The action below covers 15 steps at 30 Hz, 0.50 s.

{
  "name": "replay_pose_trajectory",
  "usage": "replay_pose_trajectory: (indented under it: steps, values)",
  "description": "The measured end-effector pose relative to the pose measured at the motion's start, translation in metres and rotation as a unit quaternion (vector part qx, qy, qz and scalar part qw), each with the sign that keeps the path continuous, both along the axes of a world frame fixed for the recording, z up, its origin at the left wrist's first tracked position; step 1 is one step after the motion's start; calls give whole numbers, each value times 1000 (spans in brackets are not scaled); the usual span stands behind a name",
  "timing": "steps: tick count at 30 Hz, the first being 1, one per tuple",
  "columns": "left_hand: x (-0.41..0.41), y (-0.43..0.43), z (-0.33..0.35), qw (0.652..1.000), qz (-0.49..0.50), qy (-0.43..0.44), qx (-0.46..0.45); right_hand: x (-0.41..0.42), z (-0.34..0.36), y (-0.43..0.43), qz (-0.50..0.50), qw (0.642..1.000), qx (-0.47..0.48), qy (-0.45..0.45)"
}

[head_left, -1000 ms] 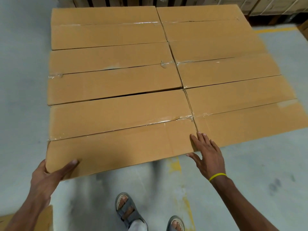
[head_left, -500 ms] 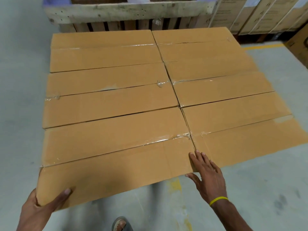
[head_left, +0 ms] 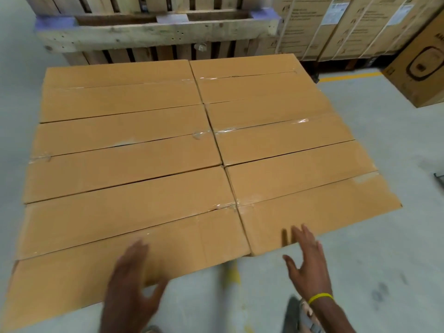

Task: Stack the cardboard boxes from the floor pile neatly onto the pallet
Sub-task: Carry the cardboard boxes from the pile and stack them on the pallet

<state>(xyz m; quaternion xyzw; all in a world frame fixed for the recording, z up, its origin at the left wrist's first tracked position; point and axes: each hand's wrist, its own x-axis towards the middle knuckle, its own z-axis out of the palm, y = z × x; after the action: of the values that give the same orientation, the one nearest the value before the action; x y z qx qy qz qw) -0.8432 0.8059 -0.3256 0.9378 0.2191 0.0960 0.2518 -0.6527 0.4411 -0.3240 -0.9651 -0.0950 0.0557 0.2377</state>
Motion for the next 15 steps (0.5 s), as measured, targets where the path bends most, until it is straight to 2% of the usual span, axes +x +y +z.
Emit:
replay_pose_trajectory:
  steps: [3, 5, 7, 9, 10, 12, 15]
  values:
    - [45, -82, -9, 995, -100, -14, 11, 45, 11, -69, -147, 987, 39, -55]
    - [75, -131, -14, 989, -145, 18, 33, 85, 16, -124, -258, 959, 81, -79]
    - [97, -164, -23, 984, -159, 59, 59, 131, 22, -170, -322, 930, 148, -91]
    - [115, -185, -33, 983, -146, 70, 85, 178, 18, -214, -394, 893, 211, -46]
    - [124, -191, -37, 984, -132, 67, 97, 200, 14, -231, -416, 884, 212, -13]
    - [132, -195, -46, 987, -95, 66, 115, 237, 4, -253, -417, 881, 214, 66]
    - [138, -193, -63, 980, -88, 66, 163, 279, -9, -273, -386, 846, 312, 195]
